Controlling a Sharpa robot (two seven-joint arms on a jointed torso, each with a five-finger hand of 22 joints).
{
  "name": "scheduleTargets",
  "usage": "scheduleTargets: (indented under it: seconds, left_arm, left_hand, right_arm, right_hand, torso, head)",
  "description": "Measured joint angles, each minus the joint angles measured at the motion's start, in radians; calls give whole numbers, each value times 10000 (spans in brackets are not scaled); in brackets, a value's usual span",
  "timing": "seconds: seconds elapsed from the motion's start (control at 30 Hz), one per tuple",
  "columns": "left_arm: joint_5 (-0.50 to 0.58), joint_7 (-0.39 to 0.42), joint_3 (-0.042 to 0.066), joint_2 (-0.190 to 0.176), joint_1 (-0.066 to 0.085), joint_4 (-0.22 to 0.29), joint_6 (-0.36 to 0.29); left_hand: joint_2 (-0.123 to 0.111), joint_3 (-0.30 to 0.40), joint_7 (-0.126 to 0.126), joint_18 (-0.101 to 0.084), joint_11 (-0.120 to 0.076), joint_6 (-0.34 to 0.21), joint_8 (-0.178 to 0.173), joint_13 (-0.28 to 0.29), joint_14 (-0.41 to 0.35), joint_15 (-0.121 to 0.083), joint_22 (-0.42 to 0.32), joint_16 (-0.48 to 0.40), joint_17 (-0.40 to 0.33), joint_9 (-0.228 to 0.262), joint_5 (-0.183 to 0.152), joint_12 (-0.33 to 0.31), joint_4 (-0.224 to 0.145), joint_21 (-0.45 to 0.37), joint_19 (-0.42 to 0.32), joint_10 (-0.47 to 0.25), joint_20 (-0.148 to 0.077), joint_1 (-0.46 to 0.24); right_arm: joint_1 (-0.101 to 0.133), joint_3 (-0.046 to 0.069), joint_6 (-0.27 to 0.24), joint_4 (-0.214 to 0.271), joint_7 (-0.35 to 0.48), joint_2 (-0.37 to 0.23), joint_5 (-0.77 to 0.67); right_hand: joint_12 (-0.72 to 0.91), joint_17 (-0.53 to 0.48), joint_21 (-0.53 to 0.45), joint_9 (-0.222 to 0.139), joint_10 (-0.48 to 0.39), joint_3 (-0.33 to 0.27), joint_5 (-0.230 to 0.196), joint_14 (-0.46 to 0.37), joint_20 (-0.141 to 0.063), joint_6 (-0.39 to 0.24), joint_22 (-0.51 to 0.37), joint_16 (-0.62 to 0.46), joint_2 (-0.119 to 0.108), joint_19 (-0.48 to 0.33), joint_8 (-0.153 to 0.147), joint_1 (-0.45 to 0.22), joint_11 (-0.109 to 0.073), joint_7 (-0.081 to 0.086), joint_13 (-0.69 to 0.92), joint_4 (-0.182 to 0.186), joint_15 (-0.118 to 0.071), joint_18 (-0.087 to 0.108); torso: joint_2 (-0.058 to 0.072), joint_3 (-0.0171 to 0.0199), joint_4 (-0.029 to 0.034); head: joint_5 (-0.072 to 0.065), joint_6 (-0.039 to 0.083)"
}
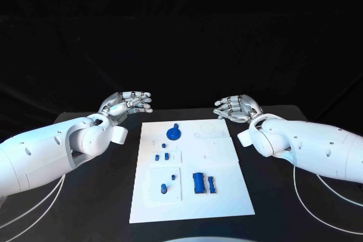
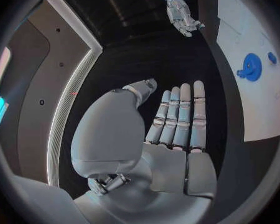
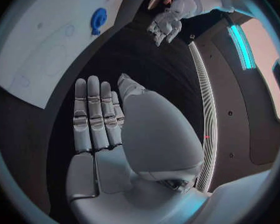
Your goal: Assemble the parts on the task board
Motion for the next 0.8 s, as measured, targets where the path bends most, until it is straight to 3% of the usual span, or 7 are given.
scheduleTargets:
  seconds: [0.1, 0.17, 0.33, 0.4, 0.5, 0.67, 0.8]
  left_arm:
    - [321, 324, 0, 190, -49, -228, -335]
    - [436, 435, 0, 242, -65, -275, -453]
    - [426, 399, 7, 203, -101, -196, -514]
    - [421, 392, 19, 207, -153, -82, -595]
    - [412, 389, 59, 220, -260, 199, -841]
    - [387, 414, 169, 240, -501, 853, -1676]
    - [347, 460, 248, 274, -737, 1462, -2606]
  left_hand:
    - [0, -207, 159, -1, 77, -159, -39, 0, 201, 182, -1194, -1870, -291, -76, 0, -1120, 216, -1792, -236, 390, 315, 0]
    - [145, -648, 10, -20, 9, -838, -188, -48, -471, 184, -1572, -2735, -435, -349, -117, -1619, 144, -2346, -782, -250, 174, -177]
    - [1140, -3112, -1039, -946, -884, -5086, -922, -362, -4381, -599, -2370, -5249, -962, -1879, -977, -3121, -715, -3473, -4396, -4933, -1273, -2560]
    - [1377, -3718, -1290, -1171, -1114, -6135, -1103, -438, -5347, -801, -2555, -5844, -1086, -2257, -1192, -3475, -926, -3731, -5287, -6094, -1625, -3439]
    - [1610, -4294, -1539, -1330, -1335, -7147, -1277, -513, -6272, -994, -2732, -6412, -1211, -2622, -1394, -3817, -1133, -3978, -6144, -7203, -1972, -6116]
    - [1816, -4818, -1768, -1488, -1532, -8056, -1412, -576, -7108, -1167, -2885, -6928, -1319, -2953, -1551, -4125, -1311, -4182, -6910, -8206, -2281, -10199]
    - [1879, -4967, -1838, -1488, -1591, -8335, -1451, -594, -7344, -1231, -2939, -7084, -1352, -3049, -1601, -4198, -1381, -4257, -7138, -8509, -2400, -11489]
  right_arm:
    - [-14, 38, 184, -649, 453, 330, 666]
    - [-15, 56, 243, -834, 583, 425, 873]
    - [-100, 155, 161, -570, 560, 311, 886]
    - [-199, 258, 81, -339, 560, 240, 923]
    - [-427, 498, -124, 214, 578, 103, 1056]
    - [-919, 1077, -755, 1529, 737, -219, 1493]
    - [-1244, 1394, -1315, 2365, 899, -422, 1903]
  right_hand:
    - [-461, -596, 0, -419, 101, 330, 41, -4, 326, 102, -1271, -930, -37, -281, -290, -300, 131, 116, -1187, -235, 134, 100]
    - [-716, -1082, -33, -953, -106, 302, 29, -636, 294, -405, -2354, -1553, 85, -889, -503, -799, 136, 92, -1879, -527, 151, 106]
    - [-1365, -2683, -345, -3158, -4526, -1330, -267, -5277, -880, -4754, -5573, -3110, 903, -5089, -982, -3280, -670, -966, -3054, -1734, -448, -778]
    - [-1558, -3168, -418, -3841, -6308, -1853, -331, -6742, -1249, -6095, -6543, -3568, 1160, -6409, -1129, -4406, -925, -1292, -3382, -2086, -642, -1045]
    - [-1709, -3552, -495, -4380, -7721, -2246, -391, -7903, -1542, -7159, -7308, -3931, 1362, -7450, -1230, -5791, -1123, -1551, -3640, -2395, -794, -1195]
    - [-1836, -3898, -542, -4867, -8995, -2624, -446, -8943, -1802, -8120, -8000, -4254, 1542, -8386, -1288, -10840, -1308, -1783, -3875, -2642, -941, -1337]
    - [-1846, -4004, -542, -5019, -9398, -2725, -446, -9273, -1899, -8413, -8214, -4316, 1599, -8653, -1346, -12640, -1359, -1853, -3947, -2743, -986, -1429]
  torso:
    - [-54, 5, 28]
    - [-75, 24, 47]
    - [-101, 16, 52]
    - [-153, 12, 70]
    - [-292, 0, 127]
    - [-558, -12, 224]
    - [-682, -19, 277]
  head:
    - [67, 326]
    - [92, 464]
    - [85, 458]
    - [84, 540]
    - [100, 749]
    - [128, 1086]
    - [136, 1217]
